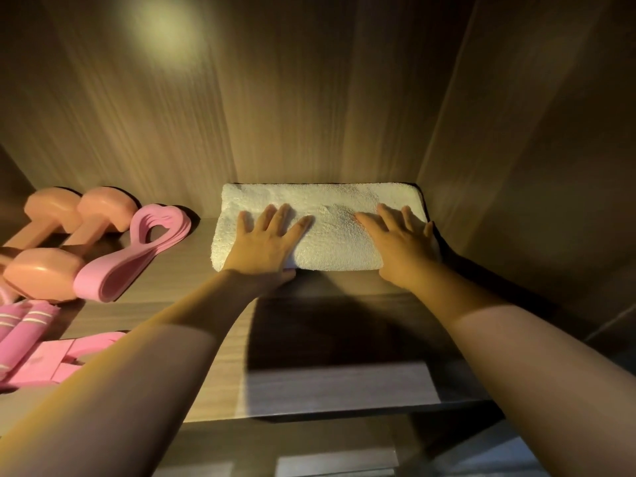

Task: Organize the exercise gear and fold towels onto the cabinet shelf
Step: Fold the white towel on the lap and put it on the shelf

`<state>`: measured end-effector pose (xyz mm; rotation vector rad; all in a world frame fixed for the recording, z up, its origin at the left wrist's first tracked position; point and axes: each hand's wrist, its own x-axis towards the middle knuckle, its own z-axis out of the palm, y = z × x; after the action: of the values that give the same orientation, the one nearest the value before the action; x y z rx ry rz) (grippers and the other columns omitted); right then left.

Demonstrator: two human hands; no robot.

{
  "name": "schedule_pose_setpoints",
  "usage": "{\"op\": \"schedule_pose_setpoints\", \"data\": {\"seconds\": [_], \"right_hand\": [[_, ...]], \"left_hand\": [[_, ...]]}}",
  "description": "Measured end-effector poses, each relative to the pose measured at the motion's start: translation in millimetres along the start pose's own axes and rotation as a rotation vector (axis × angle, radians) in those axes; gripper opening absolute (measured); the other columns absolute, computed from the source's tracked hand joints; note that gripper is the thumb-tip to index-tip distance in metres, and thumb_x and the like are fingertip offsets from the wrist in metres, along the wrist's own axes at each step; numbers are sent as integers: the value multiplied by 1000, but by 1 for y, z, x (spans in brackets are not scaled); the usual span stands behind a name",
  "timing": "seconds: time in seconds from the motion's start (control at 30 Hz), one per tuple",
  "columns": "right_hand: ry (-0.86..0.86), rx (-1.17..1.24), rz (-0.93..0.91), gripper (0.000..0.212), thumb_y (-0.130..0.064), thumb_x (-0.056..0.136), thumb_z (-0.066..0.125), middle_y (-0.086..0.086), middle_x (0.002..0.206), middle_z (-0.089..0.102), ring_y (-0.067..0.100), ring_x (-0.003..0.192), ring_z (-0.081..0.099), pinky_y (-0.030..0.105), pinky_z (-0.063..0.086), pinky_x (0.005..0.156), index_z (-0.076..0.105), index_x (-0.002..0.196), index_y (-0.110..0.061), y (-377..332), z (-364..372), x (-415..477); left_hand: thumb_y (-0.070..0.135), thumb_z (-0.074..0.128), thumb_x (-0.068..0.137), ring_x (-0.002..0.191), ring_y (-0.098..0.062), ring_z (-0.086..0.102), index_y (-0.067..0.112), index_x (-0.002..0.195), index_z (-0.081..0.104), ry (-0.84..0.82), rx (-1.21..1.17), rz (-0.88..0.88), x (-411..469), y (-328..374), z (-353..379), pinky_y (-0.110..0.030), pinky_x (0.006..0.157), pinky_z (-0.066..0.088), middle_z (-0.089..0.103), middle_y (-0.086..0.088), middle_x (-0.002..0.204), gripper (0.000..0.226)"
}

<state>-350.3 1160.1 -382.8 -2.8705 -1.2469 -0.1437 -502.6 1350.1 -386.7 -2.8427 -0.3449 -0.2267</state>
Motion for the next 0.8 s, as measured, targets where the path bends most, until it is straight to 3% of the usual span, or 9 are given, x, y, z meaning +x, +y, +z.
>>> {"op": "schedule_pose_setpoints", "data": {"seconds": [0.1,0.2,0.27,0.47,0.6,0.8], "right_hand": [[-7,55,-101,100,-42,80,68,-4,160,-12,40,145,-15,69,-4,109,-3,150,-42,2,-1,-7],[69,88,-232,85,-67,88,42,-8,162,-16,26,146,-22,56,-19,109,-8,151,-42,-2,7,-15],[119,66,-229,78,-68,90,33,-9,162,-12,24,147,-19,55,-17,110,-7,152,-41,-3,13,-14],[194,-20,-219,72,-64,91,36,-7,162,10,29,149,5,61,8,116,11,153,-37,-1,19,9],[207,-17,-208,70,-64,91,37,-8,161,14,28,149,8,62,10,115,15,152,-38,0,22,18],[177,-3,-177,76,-71,87,35,-6,162,9,29,149,3,62,6,116,14,152,-37,8,16,3]], "left_hand": [[68,39,86,149,-31,4,29,154,-8,56,-13,43,-7,-2,2,-60,116,9,1,-10,162,91],[75,7,85,150,-31,6,25,156,-3,93,-14,87,-10,-1,1,-58,117,11,2,-10,163,87],[72,5,87,148,-35,16,22,157,8,104,-17,103,-9,1,1,-58,116,18,13,-13,162,86],[66,21,92,135,-38,41,16,151,34,120,-7,100,7,-4,5,-56,104,37,41,-19,149,78],[63,27,92,139,-38,36,19,152,29,109,-8,82,13,-7,7,-55,107,33,36,-18,152,75],[71,19,89,143,-34,31,21,153,27,56,-25,68,0,-9,-3,-52,111,29,31,-15,156,82]]}}
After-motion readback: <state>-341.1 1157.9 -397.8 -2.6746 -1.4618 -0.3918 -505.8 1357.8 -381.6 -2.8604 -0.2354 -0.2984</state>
